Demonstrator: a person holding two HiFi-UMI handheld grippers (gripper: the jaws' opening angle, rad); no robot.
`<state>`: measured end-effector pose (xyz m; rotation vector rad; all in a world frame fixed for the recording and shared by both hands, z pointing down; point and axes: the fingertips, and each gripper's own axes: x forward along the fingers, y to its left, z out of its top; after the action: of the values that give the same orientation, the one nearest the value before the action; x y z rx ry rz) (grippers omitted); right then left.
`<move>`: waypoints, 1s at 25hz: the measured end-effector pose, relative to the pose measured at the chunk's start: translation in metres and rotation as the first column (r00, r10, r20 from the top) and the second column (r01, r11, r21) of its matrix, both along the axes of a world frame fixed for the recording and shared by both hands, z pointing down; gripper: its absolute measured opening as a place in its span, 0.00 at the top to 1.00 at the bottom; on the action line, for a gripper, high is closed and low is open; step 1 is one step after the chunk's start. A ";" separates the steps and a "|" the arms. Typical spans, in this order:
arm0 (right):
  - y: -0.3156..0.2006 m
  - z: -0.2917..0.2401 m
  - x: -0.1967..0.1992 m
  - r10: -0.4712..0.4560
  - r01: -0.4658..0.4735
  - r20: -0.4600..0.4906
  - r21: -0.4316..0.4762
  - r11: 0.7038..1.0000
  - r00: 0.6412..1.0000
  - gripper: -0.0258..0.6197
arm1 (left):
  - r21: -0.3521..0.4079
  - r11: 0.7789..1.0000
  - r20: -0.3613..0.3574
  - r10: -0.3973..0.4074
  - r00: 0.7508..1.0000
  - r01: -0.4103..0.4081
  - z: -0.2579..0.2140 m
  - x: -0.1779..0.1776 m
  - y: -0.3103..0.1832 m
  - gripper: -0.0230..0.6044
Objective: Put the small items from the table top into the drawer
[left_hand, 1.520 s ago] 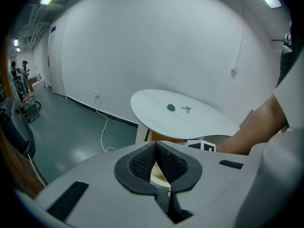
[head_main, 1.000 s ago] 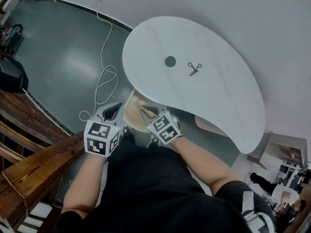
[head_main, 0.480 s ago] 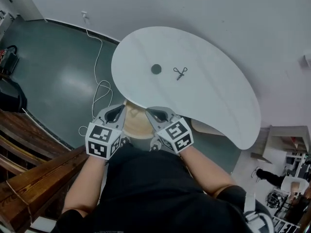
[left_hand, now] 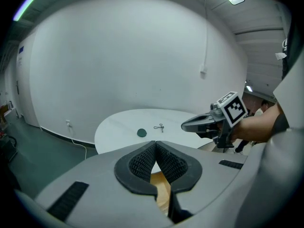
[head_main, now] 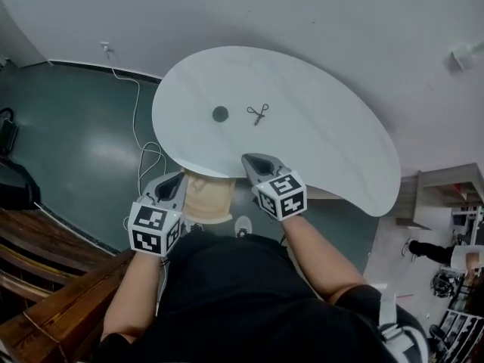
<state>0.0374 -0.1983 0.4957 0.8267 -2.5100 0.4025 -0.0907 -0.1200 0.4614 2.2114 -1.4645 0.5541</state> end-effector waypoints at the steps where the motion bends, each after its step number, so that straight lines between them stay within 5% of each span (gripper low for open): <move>1: -0.013 0.006 0.008 0.036 -0.036 -0.004 -0.011 0.999 0.999 0.95 | -0.001 1.000 0.002 0.004 1.000 -0.004 0.000 0.001 -0.001 0.94; 7: -0.089 0.058 0.041 0.216 -0.220 -0.059 -0.087 0.972 0.975 0.94 | -0.017 1.000 0.016 0.006 1.000 -0.005 0.003 -0.005 0.002 0.94; 15: -0.153 0.105 0.048 0.310 -0.323 -0.111 -0.134 0.937 0.944 0.82 | -0.020 0.998 0.034 -0.063 0.997 0.064 0.002 -0.022 0.016 0.94; 25: -0.181 0.132 0.049 0.448 -0.456 -0.101 -0.300 0.838 0.888 0.81 | -0.031 0.985 0.029 -0.167 0.986 0.168 0.001 -0.046 0.030 0.94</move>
<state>0.0866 -0.3788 0.6278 1.2770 -2.1195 0.9184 -0.1368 -0.0897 0.4625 2.0388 -1.6243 0.5495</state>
